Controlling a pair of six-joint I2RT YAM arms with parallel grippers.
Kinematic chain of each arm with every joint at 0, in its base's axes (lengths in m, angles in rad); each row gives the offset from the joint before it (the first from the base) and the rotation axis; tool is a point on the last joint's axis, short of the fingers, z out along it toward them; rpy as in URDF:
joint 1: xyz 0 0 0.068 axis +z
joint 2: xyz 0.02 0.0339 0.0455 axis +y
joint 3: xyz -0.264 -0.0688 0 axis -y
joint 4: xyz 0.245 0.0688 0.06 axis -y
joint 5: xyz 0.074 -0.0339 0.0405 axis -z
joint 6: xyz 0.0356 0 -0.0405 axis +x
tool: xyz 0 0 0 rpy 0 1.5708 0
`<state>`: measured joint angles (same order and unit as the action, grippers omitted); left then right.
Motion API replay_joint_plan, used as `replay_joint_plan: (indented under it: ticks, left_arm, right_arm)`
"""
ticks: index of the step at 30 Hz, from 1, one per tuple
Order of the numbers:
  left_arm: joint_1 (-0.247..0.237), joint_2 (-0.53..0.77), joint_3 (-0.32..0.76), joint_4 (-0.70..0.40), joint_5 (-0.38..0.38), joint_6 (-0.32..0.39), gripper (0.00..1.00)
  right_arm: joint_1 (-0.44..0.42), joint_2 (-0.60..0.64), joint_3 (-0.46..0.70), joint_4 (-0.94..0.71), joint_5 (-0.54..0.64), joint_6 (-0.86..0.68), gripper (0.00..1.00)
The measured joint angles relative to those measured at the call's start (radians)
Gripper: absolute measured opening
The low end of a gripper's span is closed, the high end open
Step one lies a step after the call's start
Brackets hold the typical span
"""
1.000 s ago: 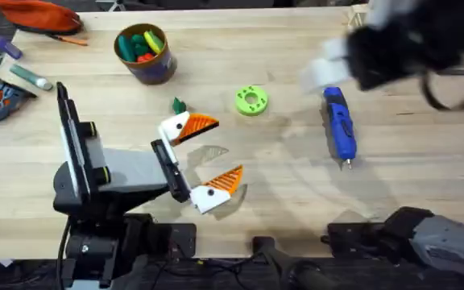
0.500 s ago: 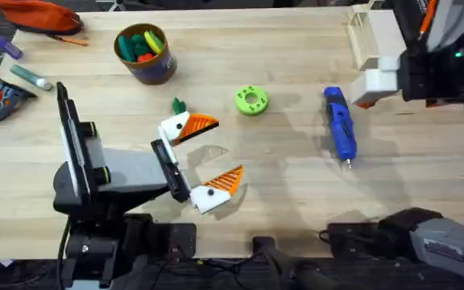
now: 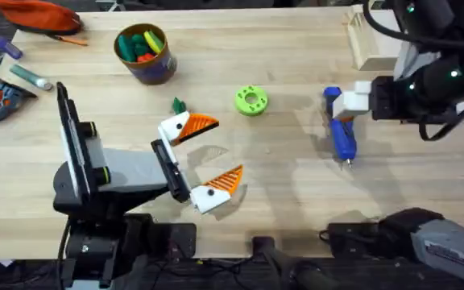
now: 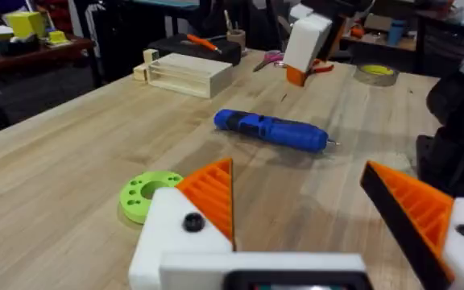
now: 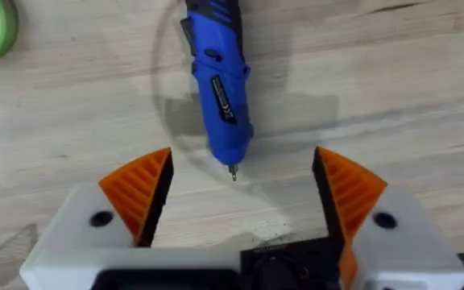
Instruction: Pick up the gripper from the table and insert it into the empty holder that is missing its gripper. Then pick up a screw, insert it into the mounting hole, and use the screwdriver to tighten it. Finally, clean up the table by picking up the vegetable and placing it into the bucket.
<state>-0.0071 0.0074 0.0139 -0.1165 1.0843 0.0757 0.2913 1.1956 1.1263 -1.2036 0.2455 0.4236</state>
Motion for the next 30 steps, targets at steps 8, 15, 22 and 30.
replay_joint_plan:
  ticks: [8,15,22,30]
  left_arm:
    - [0.000,0.000,0.000,0.000,0.000,0.000,0.985]
    - [0.000,0.000,0.000,0.000,0.000,-0.001,0.825]
    - [0.000,0.000,0.000,0.000,0.000,0.007,0.017]
    - [0.000,0.000,0.000,0.000,0.000,0.007,0.015]
  right_arm:
    - [0.000,-0.001,0.000,0.000,0.000,0.000,0.991]
    - [0.000,-0.001,0.000,0.000,0.000,0.001,0.993]
    - [0.000,-0.001,0.000,0.000,-0.001,0.004,0.991]
    - [0.000,-0.001,0.000,0.000,-0.001,0.004,0.991]
